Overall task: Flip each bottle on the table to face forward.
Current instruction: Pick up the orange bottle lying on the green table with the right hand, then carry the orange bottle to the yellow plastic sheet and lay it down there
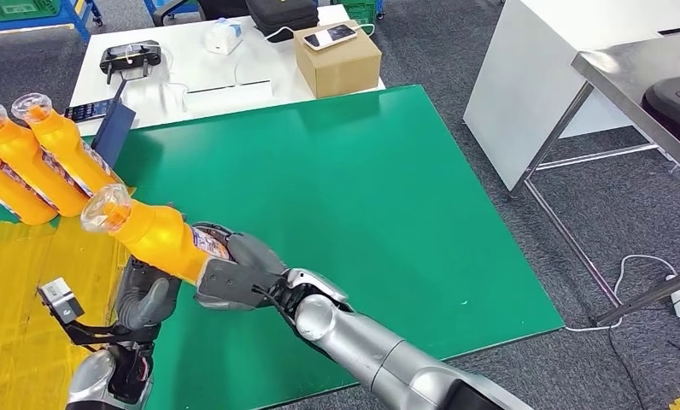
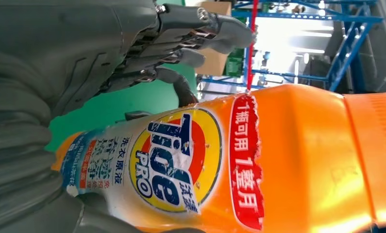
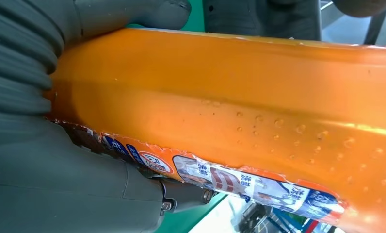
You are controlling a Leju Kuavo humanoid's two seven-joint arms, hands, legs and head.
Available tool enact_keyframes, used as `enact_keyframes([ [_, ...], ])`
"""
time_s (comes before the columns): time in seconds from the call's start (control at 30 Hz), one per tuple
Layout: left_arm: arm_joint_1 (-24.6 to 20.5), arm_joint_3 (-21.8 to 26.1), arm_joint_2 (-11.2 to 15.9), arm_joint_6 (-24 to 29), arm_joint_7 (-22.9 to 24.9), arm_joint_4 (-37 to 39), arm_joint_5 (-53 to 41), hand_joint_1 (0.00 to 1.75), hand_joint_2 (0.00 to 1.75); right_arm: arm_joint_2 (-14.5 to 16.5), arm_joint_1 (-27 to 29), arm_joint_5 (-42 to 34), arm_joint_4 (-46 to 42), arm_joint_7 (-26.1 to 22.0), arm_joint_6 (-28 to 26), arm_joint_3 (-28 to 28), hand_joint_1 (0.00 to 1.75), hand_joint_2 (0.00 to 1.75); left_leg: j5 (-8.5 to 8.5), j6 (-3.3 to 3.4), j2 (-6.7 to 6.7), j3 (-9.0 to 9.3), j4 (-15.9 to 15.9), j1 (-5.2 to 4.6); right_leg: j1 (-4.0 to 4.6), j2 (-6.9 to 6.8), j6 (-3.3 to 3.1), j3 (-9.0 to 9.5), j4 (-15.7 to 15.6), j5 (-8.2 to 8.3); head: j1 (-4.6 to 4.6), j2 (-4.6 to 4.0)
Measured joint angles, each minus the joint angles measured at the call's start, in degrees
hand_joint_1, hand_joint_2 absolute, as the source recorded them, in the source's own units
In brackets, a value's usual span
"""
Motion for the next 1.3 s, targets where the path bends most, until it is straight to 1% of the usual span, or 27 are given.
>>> enact_keyframes([
  [0.3, 1.9, 0.1, 0.2, 0.6, -1.0, -0.2, -0.2, 0.00, 1.75, -0.3, -0.9, -2.2, 0.7, 0.2, -0.6, 5.7, 1.75, 1.75, 0.00, 0.00, 0.02, 0.00, 0.0, -0.01, 0.01, 0.01, 0.01, -0.03, 0.0, 0.01, 0.01, 0.00],
  [0.4, 2.2, 0.1, 0.4, 1.6, -2.3, -0.2, -2.5, 0.00, 1.75, -0.4, -1.2, -3.7, 1.4, 0.1, -0.6, 7.2, 1.75, 1.75, 0.00, 0.00, 0.02, 0.00, 0.0, -0.01, 0.01, 0.01, 0.00, -0.05, 0.0, 0.01, 0.01, 0.00],
  [0.57, 2.3, -0.1, 0.5, 4.8, -3.8, -0.6, -8.0, 0.00, 1.75, -0.6, -1.5, -5.2, 3.1, -0.2, -0.5, 8.7, 1.75, 1.75, 0.00, 0.00, 0.04, -0.01, 0.0, -0.01, 0.00, 0.03, 0.01, -0.06, 0.0, 0.01, 0.01, 0.00],
  [0.6, 2.3, -0.3, 0.5, 5.8, -4.3, -0.6, -9.6, 0.13, 1.75, -0.6, -1.6, -5.4, 3.4, -0.2, -0.5, 9.0, 1.75, 1.75, 0.00, 0.00, 0.04, 0.00, 0.0, -0.01, 0.00, 0.03, 0.01, -0.06, 0.0, 0.01, 0.00, 0.00],
  [0.7, 2.3, -1.2, 1.1, 9.6, -6.1, -1.0, -16.3, 1.44, 1.75, -0.6, -1.8, -6.0, 4.3, -0.3, -0.5, 9.9, 1.75, 1.75, 0.00, 0.00, 0.04, 0.00, 0.0, -0.01, 0.01, 0.03, 0.01, -0.07, 0.0, 0.01, 0.00, 0.00],
  [0.73, 2.3, -1.5, 1.4, 10.6, -6.5, -1.2, -18.1, 1.75, 1.75, -0.6, -1.9, -6.2, 4.6, -0.3, -0.5, 10.1, 1.75, 1.75, 0.00, 0.00, 0.05, 0.00, 0.0, -0.01, 0.01, 0.04, 0.01, -0.07, 0.0, 0.01, 0.00, 0.00],
  [0.87, 2.5, -2.3, 2.0, 12.1, -7.0, -1.5, -20.6, 1.75, 1.75, -0.6, -2.2, -6.6, 5.5, -0.3, -0.5, 10.6, 1.75, 1.75, 0.00, 0.00, 0.08, 0.00, 0.0, -0.01, 0.01, 0.06, 0.01, -0.08, 0.0, 0.01, 0.00, 0.00],
  [1.27, 2.8, -2.4, 2.4, 12.3, -7.1, -1.5, -20.7, 1.75, 1.75, -0.6, -2.5, -7.0, 6.3, -0.3, -0.4, 11.9, 1.75, 1.75, 0.00, 0.00, 0.11, -0.01, 0.0, -0.01, 0.01, 0.08, 0.00, -0.13, 0.0, 0.01, 0.00, 0.00],
  [1.3, 2.8, -2.4, 2.4, 12.3, -7.1, -1.5, -20.7, 1.75, 1.75, -0.6, -2.5, -7.0, 6.4, -0.3, -0.4, 12.0, 1.72, 1.75, 0.00, 0.00, 0.11, -0.01, 0.0, -0.02, 0.01, 0.08, 0.00, -0.13, 0.0, 0.01, 0.00, 0.00],
])
